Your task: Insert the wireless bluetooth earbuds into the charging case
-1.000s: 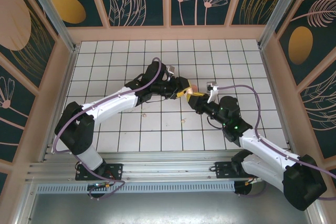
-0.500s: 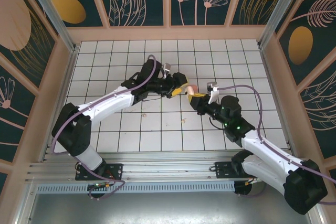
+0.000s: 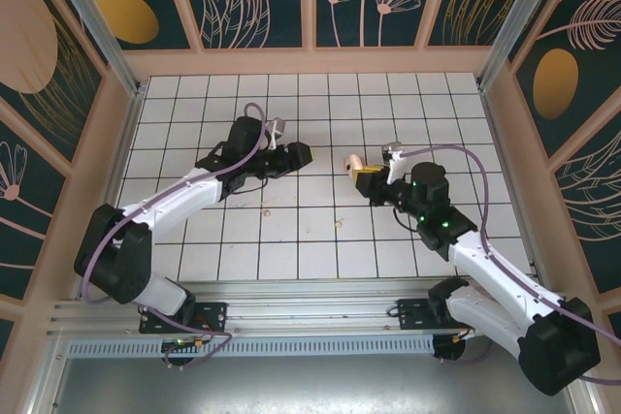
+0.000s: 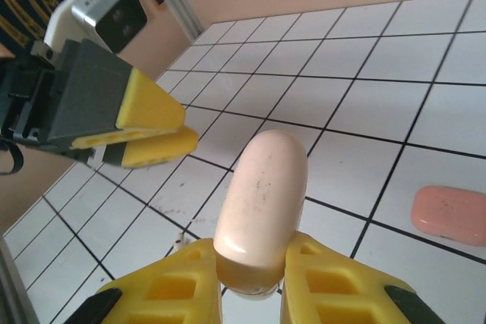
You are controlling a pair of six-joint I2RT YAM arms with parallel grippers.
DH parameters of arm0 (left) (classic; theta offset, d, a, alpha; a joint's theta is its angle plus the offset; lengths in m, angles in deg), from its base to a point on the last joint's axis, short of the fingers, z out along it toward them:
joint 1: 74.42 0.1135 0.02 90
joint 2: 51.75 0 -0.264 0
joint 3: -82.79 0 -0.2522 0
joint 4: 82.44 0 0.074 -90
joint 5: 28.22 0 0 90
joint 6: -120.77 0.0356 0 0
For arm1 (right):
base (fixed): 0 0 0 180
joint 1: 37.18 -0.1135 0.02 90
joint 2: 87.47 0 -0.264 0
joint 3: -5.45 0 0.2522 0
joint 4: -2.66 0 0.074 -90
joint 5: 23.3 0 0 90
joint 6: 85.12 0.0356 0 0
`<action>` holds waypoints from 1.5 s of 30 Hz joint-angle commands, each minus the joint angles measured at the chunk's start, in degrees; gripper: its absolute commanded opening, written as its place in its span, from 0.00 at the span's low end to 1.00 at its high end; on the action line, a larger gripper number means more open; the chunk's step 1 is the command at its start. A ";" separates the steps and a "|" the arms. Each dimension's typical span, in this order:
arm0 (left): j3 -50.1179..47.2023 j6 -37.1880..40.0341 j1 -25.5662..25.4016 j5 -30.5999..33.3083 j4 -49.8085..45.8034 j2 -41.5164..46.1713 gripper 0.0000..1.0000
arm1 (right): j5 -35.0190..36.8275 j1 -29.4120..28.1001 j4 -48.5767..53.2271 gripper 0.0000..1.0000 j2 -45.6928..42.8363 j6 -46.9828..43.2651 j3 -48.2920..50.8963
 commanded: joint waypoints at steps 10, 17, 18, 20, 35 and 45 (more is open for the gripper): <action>-12.55 30.93 3.52 -7.42 14.35 17.07 0.66 | -15.12 1.13 7.22 0.21 11.08 -12.16 -14.60; -18.23 40.64 3.60 -12.38 20.02 22.19 0.66 | -22.33 2.05 15.86 0.21 17.27 -20.39 -23.96; -18.60 41.80 3.65 -13.98 20.34 22.37 0.66 | -23.17 2.19 17.01 0.21 17.91 -21.79 -25.01; -19.21 43.25 4.02 -16.41 21.16 22.32 0.65 | -24.55 2.49 18.19 0.21 18.52 -24.01 -26.26; -22.27 42.10 16.15 -35.61 28.69 23.80 0.63 | -32.57 1.22 16.07 0.20 22.04 -31.53 -29.28; -21.33 61.96 16.00 -37.48 15.28 27.14 0.59 | -32.94 -3.92 24.02 0.20 27.66 -41.92 -36.75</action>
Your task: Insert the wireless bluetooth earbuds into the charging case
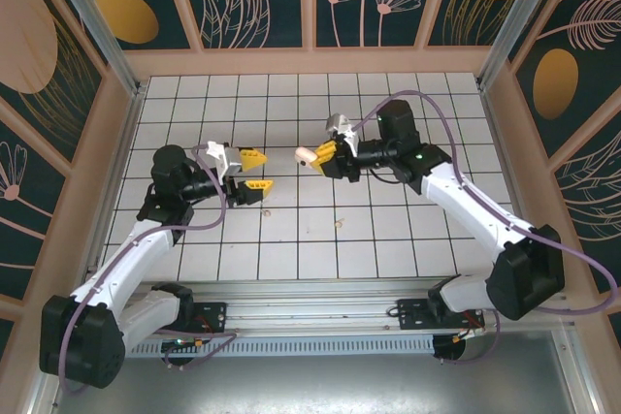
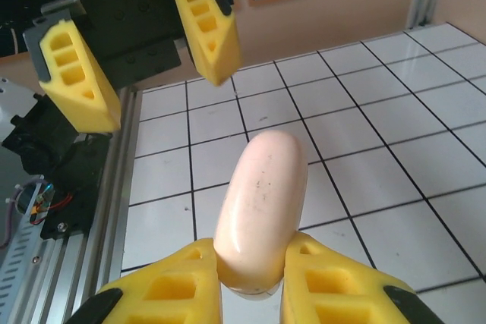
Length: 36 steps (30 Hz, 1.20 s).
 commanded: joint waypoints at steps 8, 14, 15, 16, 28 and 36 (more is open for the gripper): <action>2.67 15.28 -0.27 -4.00 -12.08 -1.17 0.61 | -3.19 -5.37 9.90 0.21 5.97 -11.68 -9.12; 3.13 15.52 -0.29 -3.57 -12.23 -1.55 0.62 | -5.88 -6.24 12.46 0.21 6.11 -13.52 -10.53; 3.18 15.60 -0.26 -3.35 -12.18 -1.69 0.62 | -6.02 -6.60 12.42 0.21 6.11 -13.53 -10.55; 3.26 15.76 -0.35 -3.22 -12.18 -1.81 0.62 | -5.95 -6.95 12.46 0.21 6.19 -13.54 -10.64; 4.06 18.16 -1.90 -5.83 -13.76 -2.69 0.59 | -7.54 -8.55 12.24 0.20 8.48 -13.53 -11.47; 5.47 18.76 -3.01 -6.73 -14.85 -4.54 0.36 | -8.32 -8.86 10.94 0.20 9.18 -13.52 -11.60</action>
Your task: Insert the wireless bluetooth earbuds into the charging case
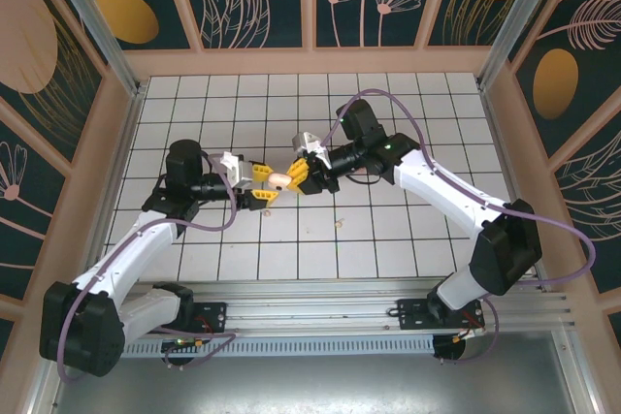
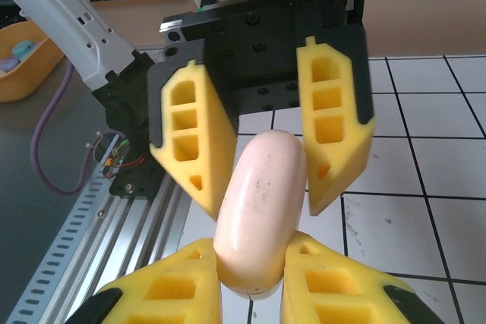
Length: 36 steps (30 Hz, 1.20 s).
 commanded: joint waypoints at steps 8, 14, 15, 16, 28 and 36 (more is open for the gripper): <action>1.99 2.03 -0.80 -1.11 -1.96 -0.43 0.18 | -0.05 -0.66 -3.92 0.26 -1.12 0.79 -0.06; 2.48 1.67 -0.85 1.21 -2.09 -0.08 0.13 | 9.18 -1.15 -5.34 0.47 -4.69 5.55 1.60; 2.53 1.63 -0.79 1.70 -1.93 -0.08 0.13 | 11.07 -1.76 -5.50 0.48 -5.59 5.60 2.14; 2.51 1.41 -0.81 1.96 -1.82 -0.08 0.13 | 12.32 -2.37 -5.83 0.49 -6.32 5.64 2.59; 3.49 0.26 -0.85 1.05 -0.16 -0.69 0.12 | 12.81 -4.92 -7.97 0.49 -4.99 5.68 2.73; 3.34 0.33 -0.94 0.21 -0.06 0.09 0.12 | 13.70 -4.96 -7.39 0.39 -3.86 4.58 1.81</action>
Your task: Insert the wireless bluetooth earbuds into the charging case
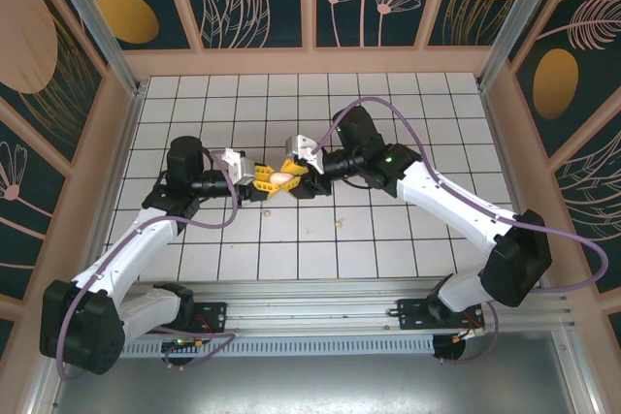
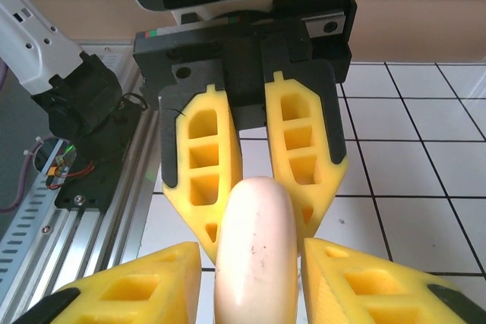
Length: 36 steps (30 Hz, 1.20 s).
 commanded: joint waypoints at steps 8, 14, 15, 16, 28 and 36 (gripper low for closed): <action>0.50 0.36 -0.42 -0.81 1.19 1.65 0.35 | -2.57 0.95 1.26 0.19 -0.10 -3.37 -1.48; -0.41 0.34 -0.44 -1.43 1.36 2.62 0.31 | -4.91 1.39 1.92 0.17 0.05 -4.25 -1.85; -0.50 0.28 -0.42 -1.44 1.30 2.67 0.29 | -5.22 1.36 1.83 0.17 0.13 -3.99 -1.84; -0.49 0.32 -0.42 -1.34 1.19 2.64 0.26 | -5.51 1.36 1.68 0.17 0.18 -3.68 -1.78; -1.12 0.61 -0.63 -0.57 1.36 1.85 0.40 | -7.75 1.36 -1.45 0.17 -0.44 -2.59 -1.60; -1.33 0.76 -0.86 -0.55 1.72 1.38 0.38 | -9.52 1.09 -3.94 0.16 0.00 -0.50 -1.10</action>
